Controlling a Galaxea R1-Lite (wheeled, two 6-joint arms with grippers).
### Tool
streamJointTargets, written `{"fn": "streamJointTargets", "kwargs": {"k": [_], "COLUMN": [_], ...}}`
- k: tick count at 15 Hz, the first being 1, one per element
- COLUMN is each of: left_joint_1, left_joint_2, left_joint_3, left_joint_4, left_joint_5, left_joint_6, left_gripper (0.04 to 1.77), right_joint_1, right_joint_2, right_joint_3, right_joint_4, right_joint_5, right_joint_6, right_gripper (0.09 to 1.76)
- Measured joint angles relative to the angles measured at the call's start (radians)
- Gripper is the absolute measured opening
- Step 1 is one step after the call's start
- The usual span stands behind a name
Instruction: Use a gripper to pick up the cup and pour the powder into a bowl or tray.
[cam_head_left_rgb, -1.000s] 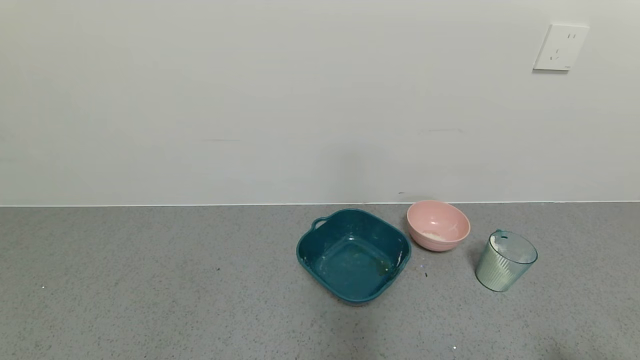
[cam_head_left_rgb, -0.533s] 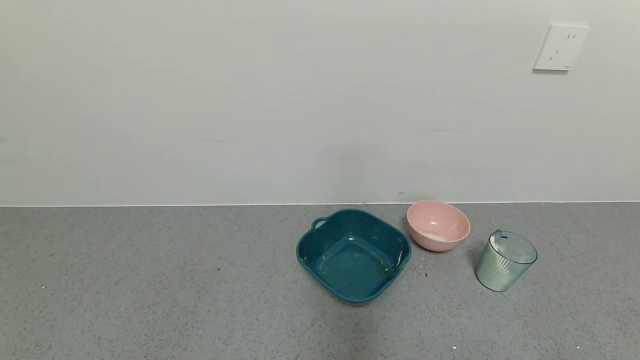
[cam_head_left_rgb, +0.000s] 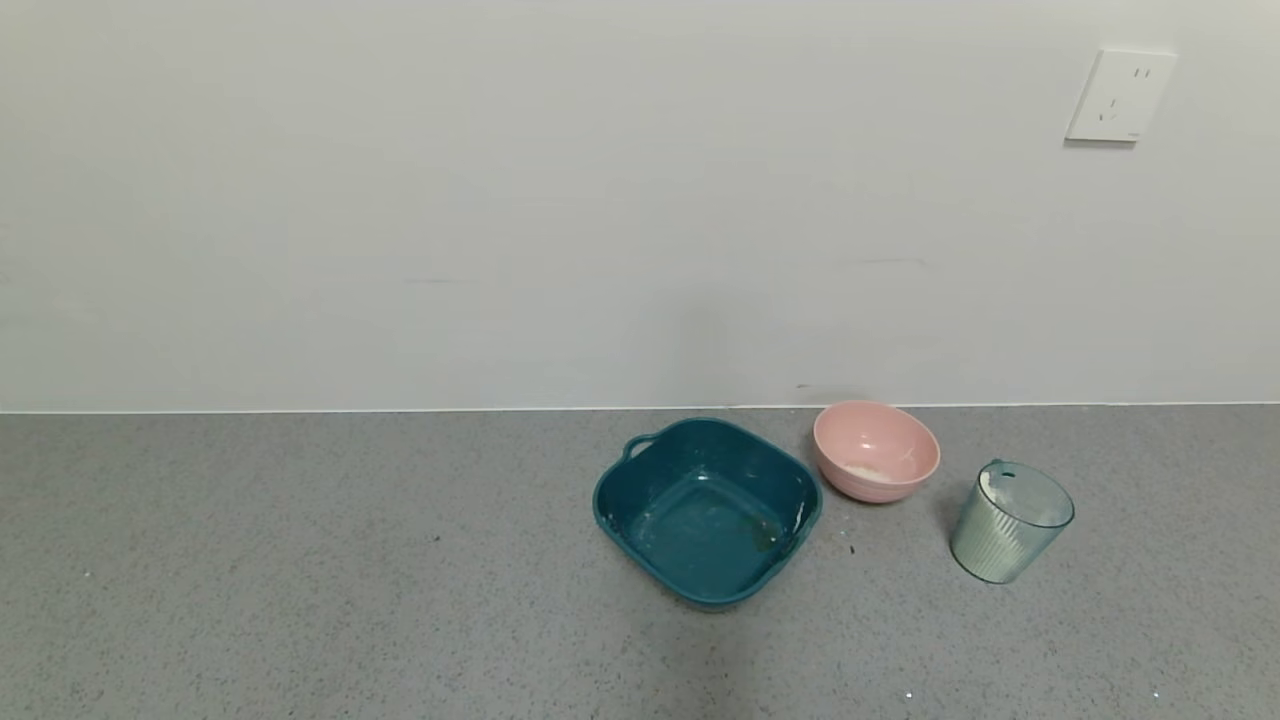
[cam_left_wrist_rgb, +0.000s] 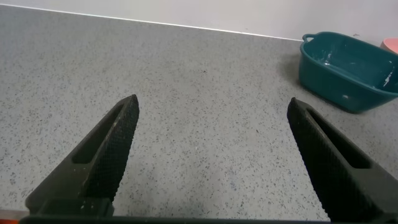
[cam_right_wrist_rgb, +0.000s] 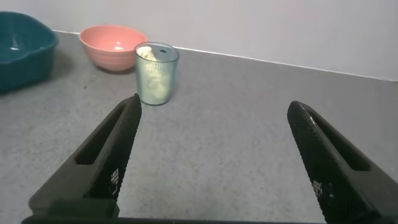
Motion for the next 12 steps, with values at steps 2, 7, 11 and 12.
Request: {"fn": "streamJointTargets", "kwargs": {"k": [2, 7, 11, 12], "left_joint_1": [0.0, 0.0, 0.0, 0.0], "left_joint_2": [0.0, 0.0, 0.0, 0.0], "left_joint_3": [0.0, 0.0, 0.0, 0.0], "left_joint_4": [0.0, 0.0, 0.0, 0.0], "left_joint_5": [0.0, 0.0, 0.0, 0.0], "left_joint_6": [0.0, 0.0, 0.0, 0.0], "left_gripper": [1.72, 1.72, 1.72, 1.72], "right_joint_1": [-0.001, -0.002, -0.001, -0.001], "right_joint_2": [-0.013, -0.019, -0.019, -0.019], "right_joint_3": [0.012, 0.044, 0.046, 0.046], "right_joint_4": [0.003, 0.043, 0.045, 0.045], "right_joint_5": [0.066, 0.136, 0.134, 0.134], "right_joint_6": [0.068, 0.167, 0.175, 0.175], "right_gripper": [1.7, 1.7, 1.7, 1.7]}}
